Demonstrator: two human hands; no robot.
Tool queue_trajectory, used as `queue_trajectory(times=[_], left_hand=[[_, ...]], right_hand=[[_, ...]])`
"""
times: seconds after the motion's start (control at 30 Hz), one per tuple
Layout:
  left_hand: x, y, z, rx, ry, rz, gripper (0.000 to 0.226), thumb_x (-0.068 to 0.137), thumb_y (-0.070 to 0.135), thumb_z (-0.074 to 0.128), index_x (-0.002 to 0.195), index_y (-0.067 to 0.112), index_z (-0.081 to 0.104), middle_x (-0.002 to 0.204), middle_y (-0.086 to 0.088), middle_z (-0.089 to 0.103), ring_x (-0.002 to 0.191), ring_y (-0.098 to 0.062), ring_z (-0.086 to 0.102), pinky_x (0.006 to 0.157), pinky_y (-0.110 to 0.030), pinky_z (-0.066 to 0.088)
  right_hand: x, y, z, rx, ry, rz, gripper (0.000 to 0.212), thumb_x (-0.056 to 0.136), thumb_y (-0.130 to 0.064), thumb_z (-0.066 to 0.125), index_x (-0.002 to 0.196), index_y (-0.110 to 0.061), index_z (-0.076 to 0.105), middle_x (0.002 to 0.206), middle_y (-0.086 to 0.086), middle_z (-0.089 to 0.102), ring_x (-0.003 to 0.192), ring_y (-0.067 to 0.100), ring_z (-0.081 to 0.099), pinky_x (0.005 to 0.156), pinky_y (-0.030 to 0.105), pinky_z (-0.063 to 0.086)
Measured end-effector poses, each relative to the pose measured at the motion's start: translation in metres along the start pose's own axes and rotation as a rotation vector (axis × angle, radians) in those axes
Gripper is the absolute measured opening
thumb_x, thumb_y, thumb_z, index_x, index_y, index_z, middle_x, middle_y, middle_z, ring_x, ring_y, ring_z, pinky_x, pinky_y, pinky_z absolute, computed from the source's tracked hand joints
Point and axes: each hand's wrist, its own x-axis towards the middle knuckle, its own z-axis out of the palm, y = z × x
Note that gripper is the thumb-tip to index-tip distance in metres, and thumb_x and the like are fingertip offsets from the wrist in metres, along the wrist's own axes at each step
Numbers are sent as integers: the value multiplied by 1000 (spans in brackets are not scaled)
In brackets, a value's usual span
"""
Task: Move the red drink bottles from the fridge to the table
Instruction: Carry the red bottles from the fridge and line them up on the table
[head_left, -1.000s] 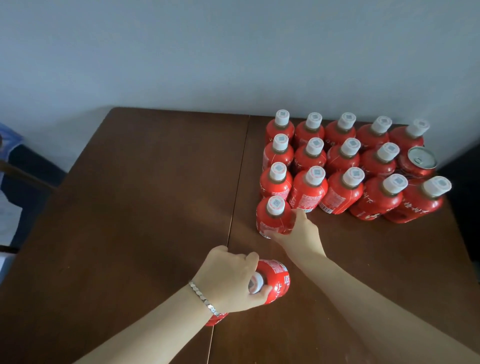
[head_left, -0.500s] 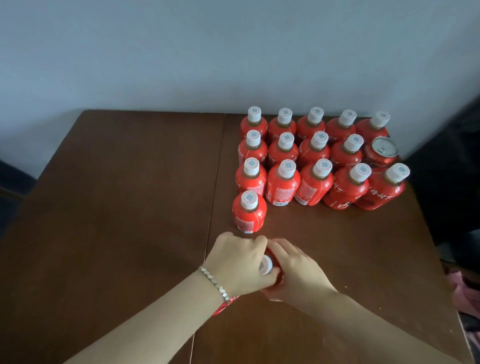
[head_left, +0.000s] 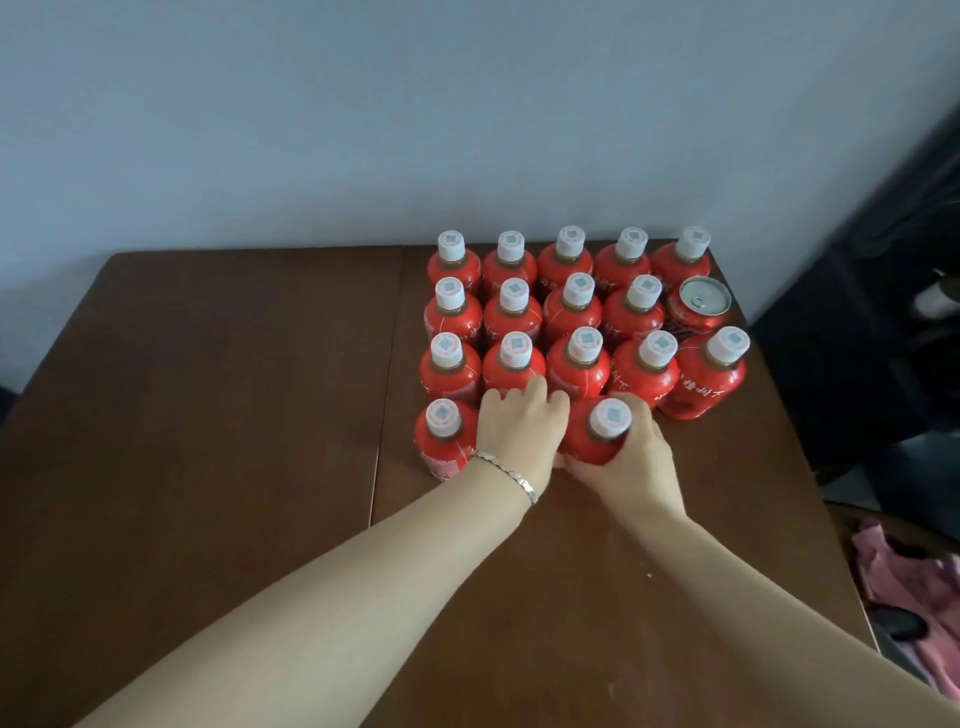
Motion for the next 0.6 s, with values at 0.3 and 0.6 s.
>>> queue_trajectory(times=[0.3, 0.6], left_hand=[[-48, -43, 22, -328, 377, -375, 92, 62, 48, 77, 136, 10, 39, 137, -22, 40, 125, -37, 41, 100, -48, 39], [-43, -52, 26, -1601, -143, -1003, 89, 77, 38, 74, 145, 32, 17, 142, 0, 39, 122, -27, 49, 88, -41, 54]], right_hand=[[-10, 1, 25, 293, -129, 421, 117, 67, -19, 85, 151, -20, 3, 145, 11, 35, 129, 30, 43, 106, 44, 39], [5, -13, 34, 1316, -72, 807, 82, 75, 9, 65, 142, -25, 30, 121, 25, 53, 101, 41, 62, 76, 59, 53]])
